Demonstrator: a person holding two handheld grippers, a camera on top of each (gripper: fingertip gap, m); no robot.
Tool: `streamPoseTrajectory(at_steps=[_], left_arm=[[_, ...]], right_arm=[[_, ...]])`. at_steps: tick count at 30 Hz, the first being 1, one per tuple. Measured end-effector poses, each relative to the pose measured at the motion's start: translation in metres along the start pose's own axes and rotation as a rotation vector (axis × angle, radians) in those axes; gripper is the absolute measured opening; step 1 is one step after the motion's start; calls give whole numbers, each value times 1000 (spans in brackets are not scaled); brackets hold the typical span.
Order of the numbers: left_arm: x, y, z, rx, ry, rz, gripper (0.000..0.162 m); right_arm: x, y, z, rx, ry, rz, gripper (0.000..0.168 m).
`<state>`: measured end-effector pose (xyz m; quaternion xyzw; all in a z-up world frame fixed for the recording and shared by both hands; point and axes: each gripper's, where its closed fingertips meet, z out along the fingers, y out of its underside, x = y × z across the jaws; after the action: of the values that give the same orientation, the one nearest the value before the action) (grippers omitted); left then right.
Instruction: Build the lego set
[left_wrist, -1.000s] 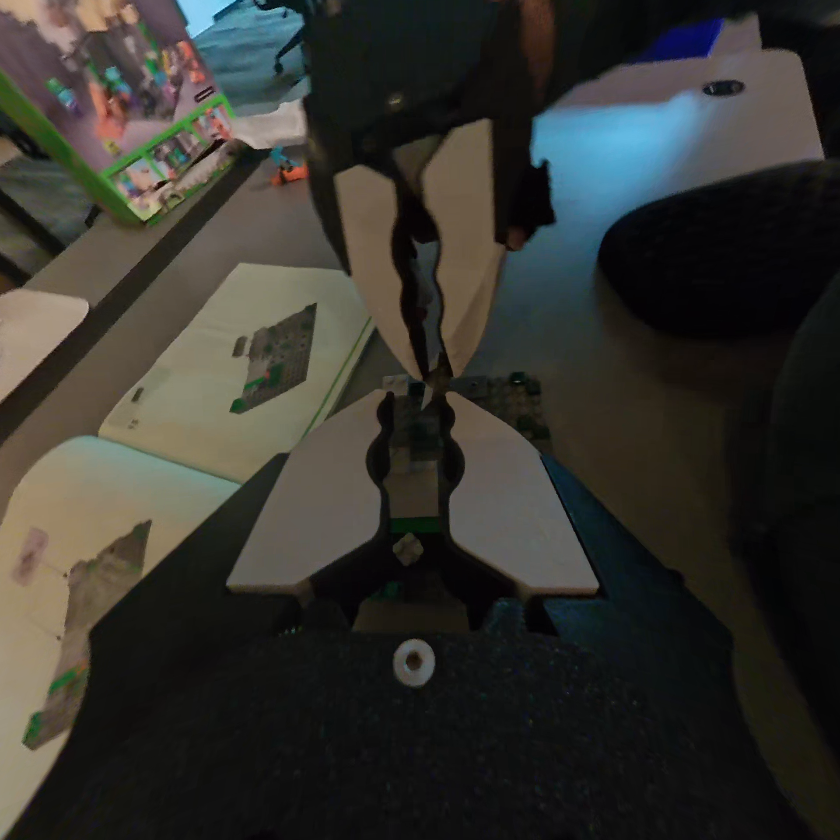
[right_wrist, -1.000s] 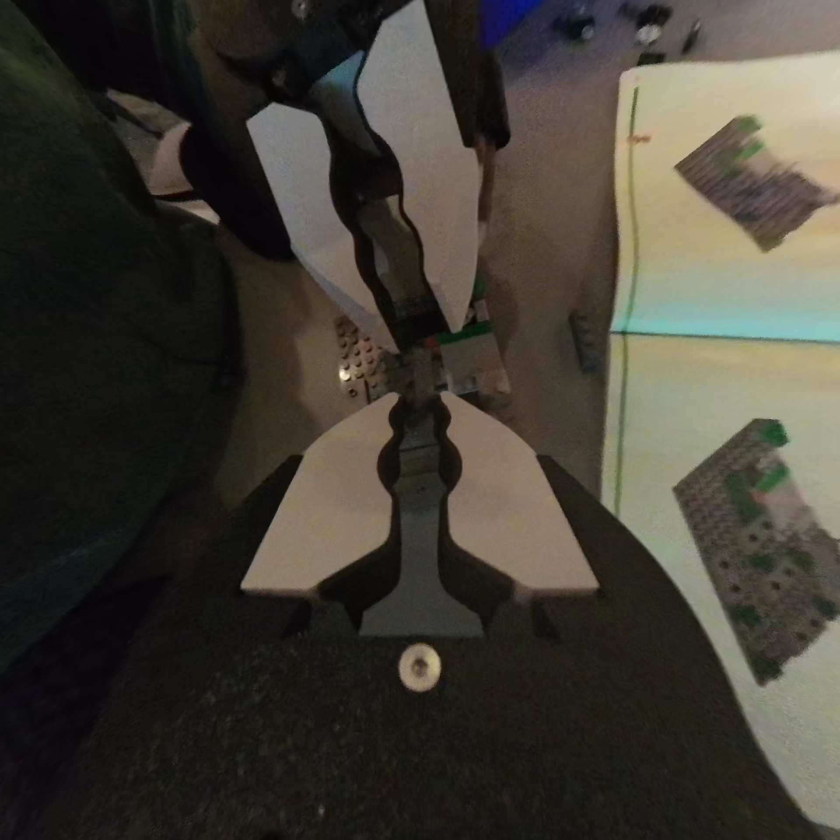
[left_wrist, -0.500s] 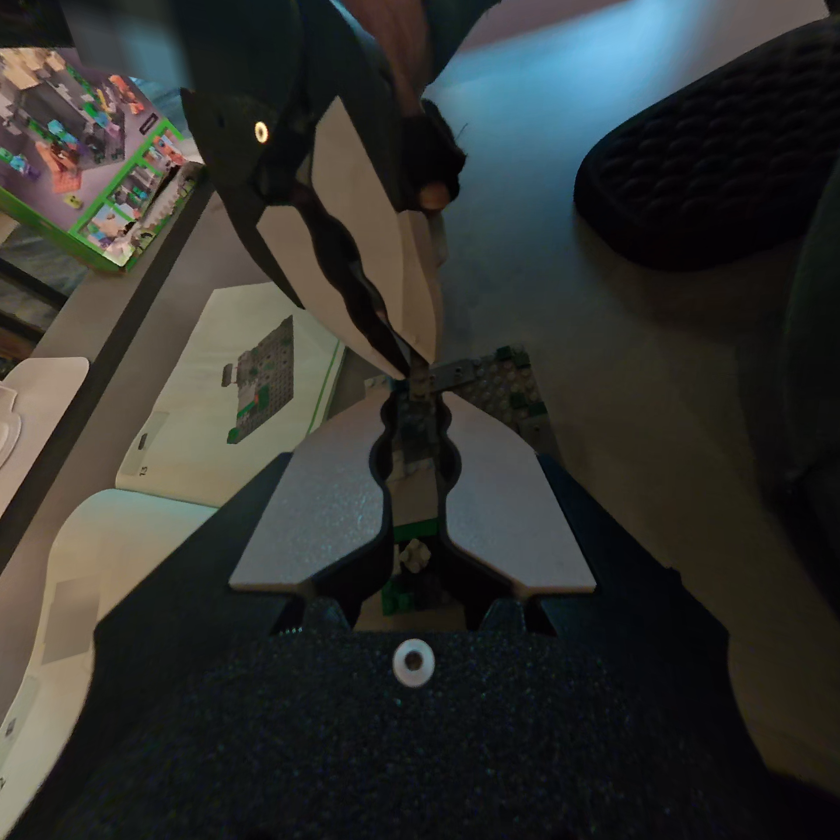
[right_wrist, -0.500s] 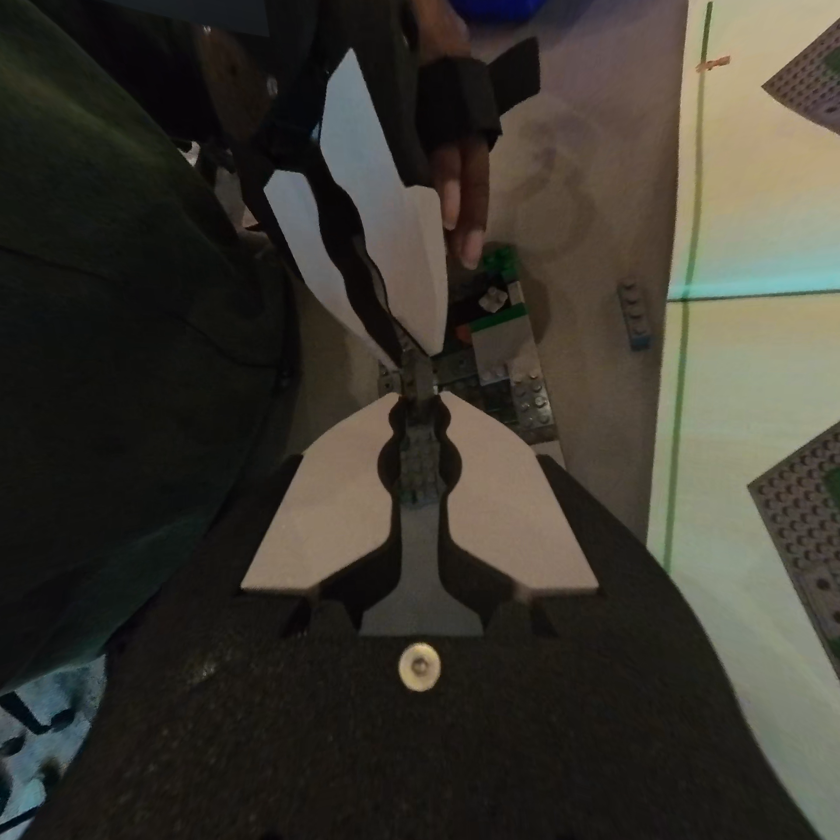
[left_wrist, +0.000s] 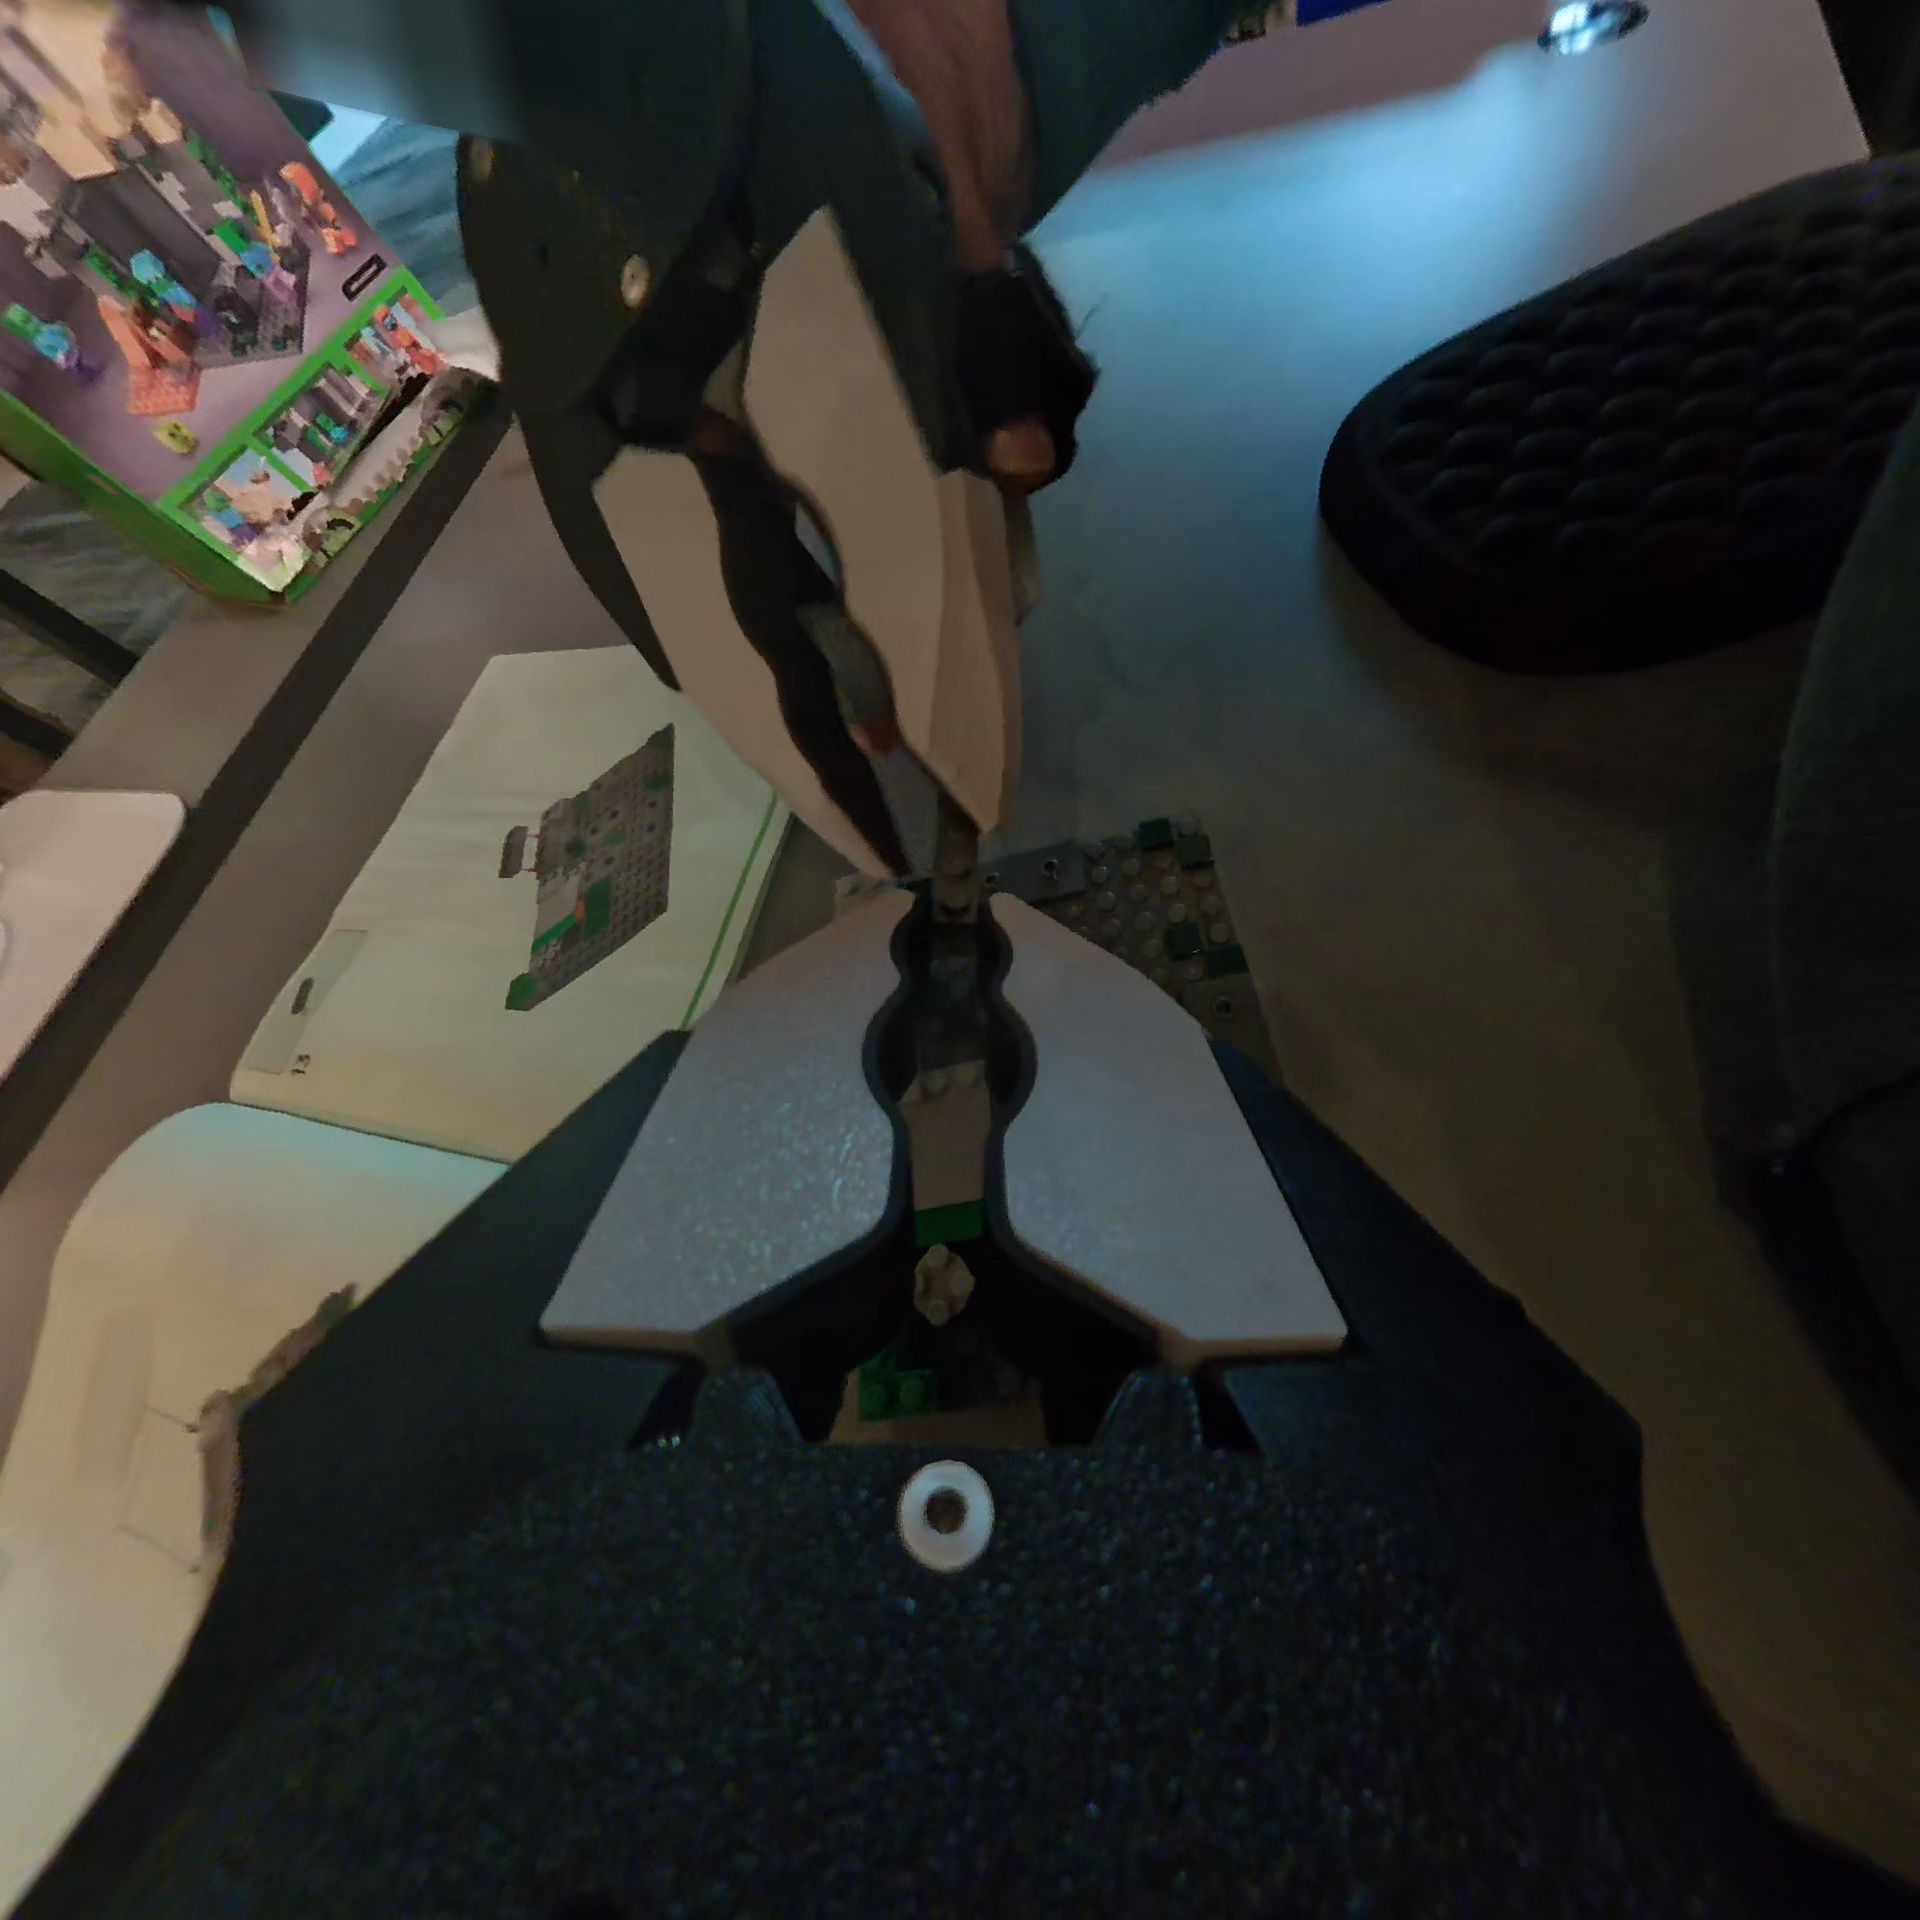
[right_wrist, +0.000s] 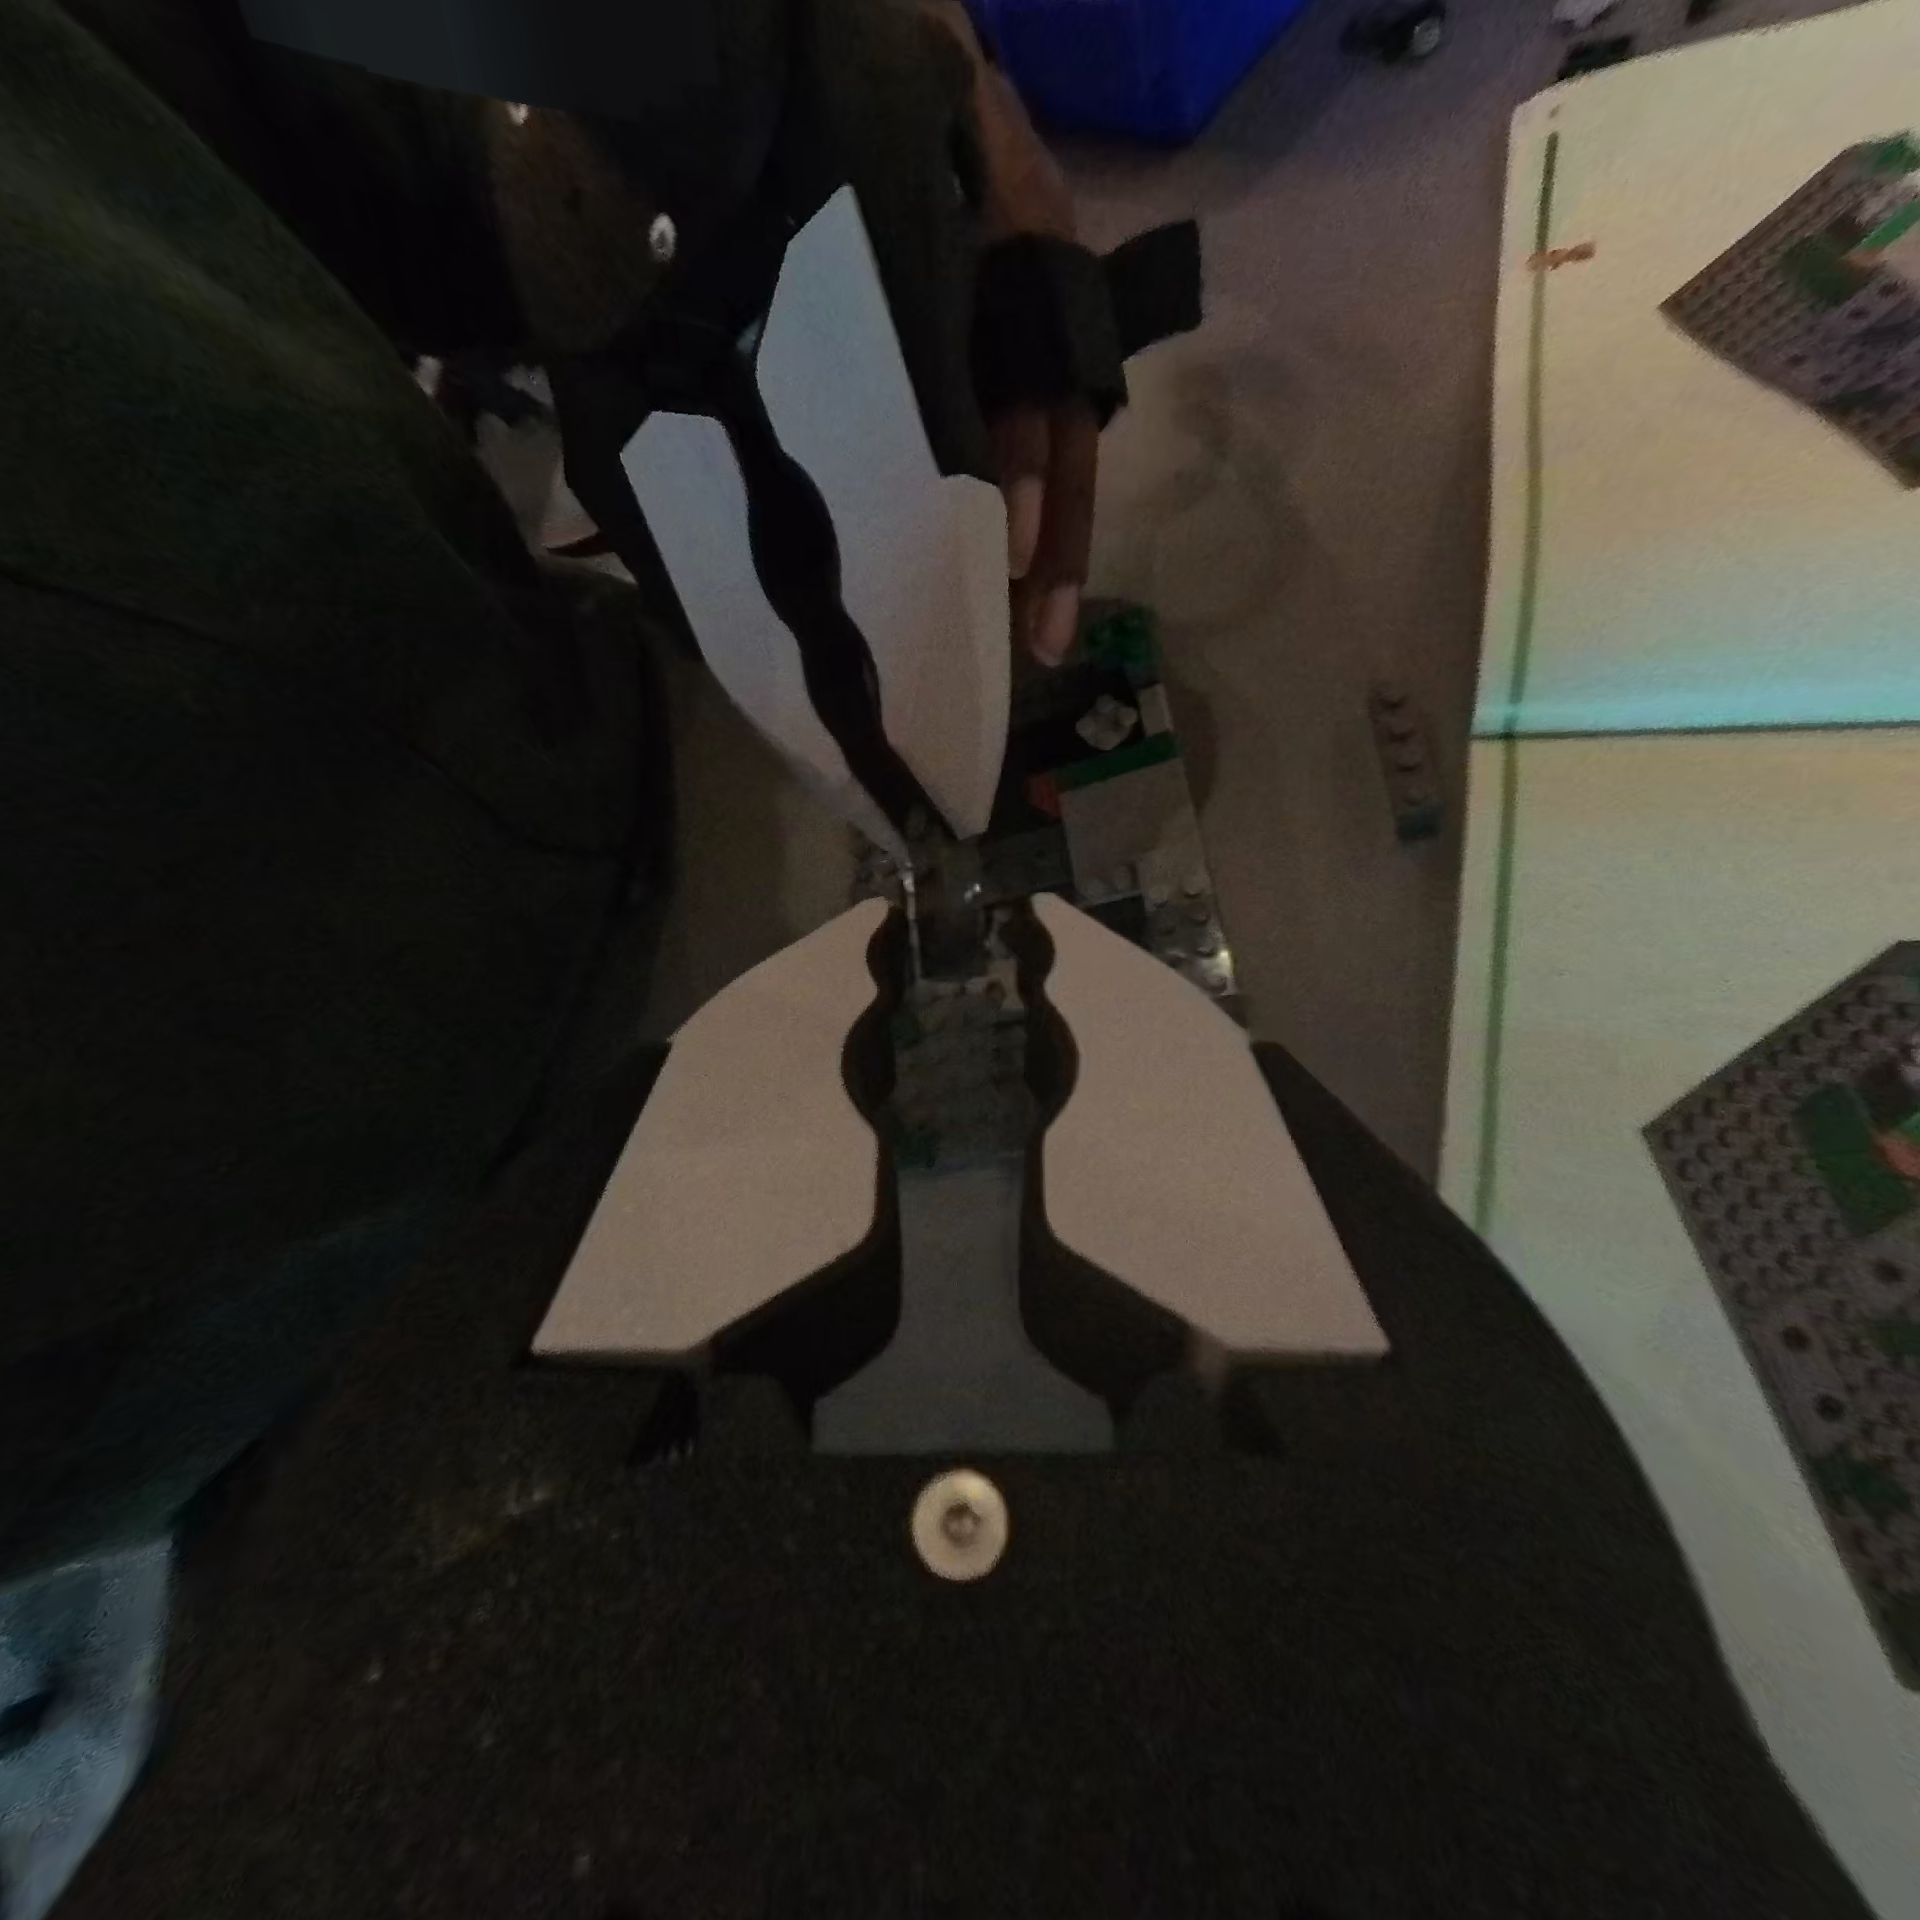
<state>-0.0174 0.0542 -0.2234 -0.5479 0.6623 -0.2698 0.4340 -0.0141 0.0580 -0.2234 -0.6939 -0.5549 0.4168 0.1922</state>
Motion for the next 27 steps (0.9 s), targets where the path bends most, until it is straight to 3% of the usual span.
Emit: streamPoseTrajectory(at_steps=[3,8,20,27], left_arm=[[-4,1,-1,13,5,-67,8],[-8,2,-3,47,49,-197,8],[-9,7,2,31,66,-260,8],[-18,17,1,-11,27,-262,12]], right_arm=[[8,-2,-6,-7,146,-166,32],[8,0,-7,-46,309,-332,34],[10,-2,5,-90,321,-376,8],[25,0,3,-132,328,-376,8]])
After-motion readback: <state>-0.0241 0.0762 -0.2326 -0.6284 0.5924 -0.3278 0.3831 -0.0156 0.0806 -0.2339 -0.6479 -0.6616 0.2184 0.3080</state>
